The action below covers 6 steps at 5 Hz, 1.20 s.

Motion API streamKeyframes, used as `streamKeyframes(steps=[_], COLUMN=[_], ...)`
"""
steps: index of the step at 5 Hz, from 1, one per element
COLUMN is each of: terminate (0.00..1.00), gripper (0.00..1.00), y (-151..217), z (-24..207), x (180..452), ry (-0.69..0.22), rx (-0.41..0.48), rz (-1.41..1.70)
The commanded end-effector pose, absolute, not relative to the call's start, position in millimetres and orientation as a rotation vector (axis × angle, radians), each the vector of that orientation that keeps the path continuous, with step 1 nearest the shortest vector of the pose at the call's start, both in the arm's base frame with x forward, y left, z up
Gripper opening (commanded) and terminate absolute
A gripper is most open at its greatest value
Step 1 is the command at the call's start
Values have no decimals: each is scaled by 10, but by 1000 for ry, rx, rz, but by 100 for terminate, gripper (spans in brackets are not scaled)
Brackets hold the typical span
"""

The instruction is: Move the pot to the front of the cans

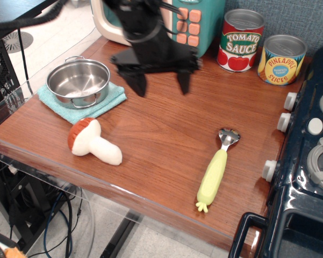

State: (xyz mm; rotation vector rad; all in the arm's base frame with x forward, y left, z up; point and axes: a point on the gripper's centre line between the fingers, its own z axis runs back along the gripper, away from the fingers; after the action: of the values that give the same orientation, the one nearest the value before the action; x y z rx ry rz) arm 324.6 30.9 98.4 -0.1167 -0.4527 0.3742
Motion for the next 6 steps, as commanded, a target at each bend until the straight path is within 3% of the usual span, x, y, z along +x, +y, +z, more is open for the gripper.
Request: streamKeyframes(steps=[1, 2, 4, 6], terminate=[0, 0, 0, 0], gripper=[100, 100, 100, 100], y=[1008, 1225, 1303, 1368], z=[1139, 1087, 765, 567], x=[3514, 3532, 3542, 3504], ry=[-480, -467, -386, -314], rx=[-48, -13, 93, 122], rz=[487, 534, 524, 511])
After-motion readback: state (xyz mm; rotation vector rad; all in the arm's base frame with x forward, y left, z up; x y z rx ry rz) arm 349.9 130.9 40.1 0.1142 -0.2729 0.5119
